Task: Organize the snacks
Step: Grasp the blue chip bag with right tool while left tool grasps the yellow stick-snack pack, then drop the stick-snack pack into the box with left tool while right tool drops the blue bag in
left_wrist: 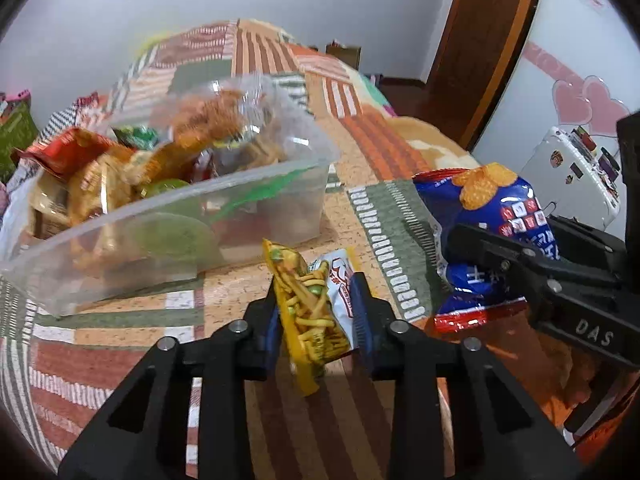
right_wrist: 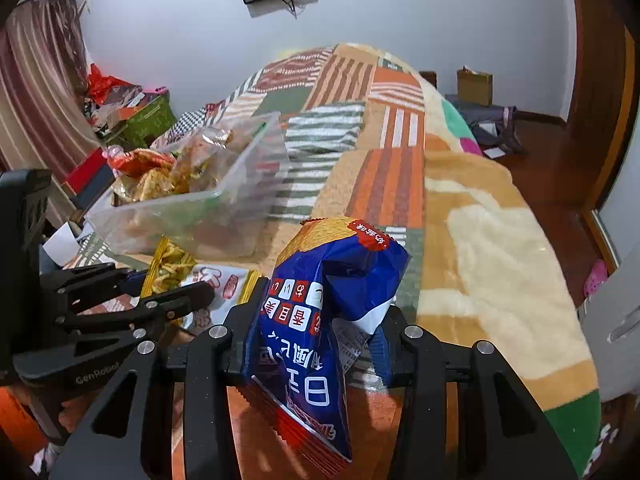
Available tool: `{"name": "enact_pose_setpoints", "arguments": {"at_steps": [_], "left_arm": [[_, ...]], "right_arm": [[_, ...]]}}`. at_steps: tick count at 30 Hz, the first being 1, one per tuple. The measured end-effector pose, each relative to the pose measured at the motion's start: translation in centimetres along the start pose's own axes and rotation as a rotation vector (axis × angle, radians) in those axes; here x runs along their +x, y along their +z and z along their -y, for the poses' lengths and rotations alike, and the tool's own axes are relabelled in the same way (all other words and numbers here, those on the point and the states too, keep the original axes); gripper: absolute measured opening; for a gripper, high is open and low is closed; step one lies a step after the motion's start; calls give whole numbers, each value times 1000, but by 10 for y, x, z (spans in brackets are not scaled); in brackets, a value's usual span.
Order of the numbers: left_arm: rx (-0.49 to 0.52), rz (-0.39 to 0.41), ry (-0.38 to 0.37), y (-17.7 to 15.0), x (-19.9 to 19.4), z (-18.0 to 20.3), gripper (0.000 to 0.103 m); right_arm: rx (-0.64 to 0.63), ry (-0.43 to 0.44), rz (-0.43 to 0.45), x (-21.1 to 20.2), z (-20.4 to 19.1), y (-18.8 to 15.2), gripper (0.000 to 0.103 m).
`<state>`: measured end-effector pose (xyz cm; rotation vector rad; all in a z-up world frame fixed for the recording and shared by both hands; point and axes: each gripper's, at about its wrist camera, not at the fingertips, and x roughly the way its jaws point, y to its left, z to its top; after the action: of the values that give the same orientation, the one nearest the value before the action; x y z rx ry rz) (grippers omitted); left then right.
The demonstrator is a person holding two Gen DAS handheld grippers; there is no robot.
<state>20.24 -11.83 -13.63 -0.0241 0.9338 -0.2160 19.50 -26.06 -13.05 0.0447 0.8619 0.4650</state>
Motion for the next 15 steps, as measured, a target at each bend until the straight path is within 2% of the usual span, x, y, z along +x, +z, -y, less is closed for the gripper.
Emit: {"name": "enact_pose_setpoints", "arguments": {"at_steps": [5, 15], "left_arm": [[0, 46, 4, -1, -20, -6, 20], [-68, 128, -4, -1, -60, -40, 19]], "right_arm": [[-6, 4, 28, -9, -8, 7, 40], [-36, 46, 64, -19, -35, 19, 40]]}}
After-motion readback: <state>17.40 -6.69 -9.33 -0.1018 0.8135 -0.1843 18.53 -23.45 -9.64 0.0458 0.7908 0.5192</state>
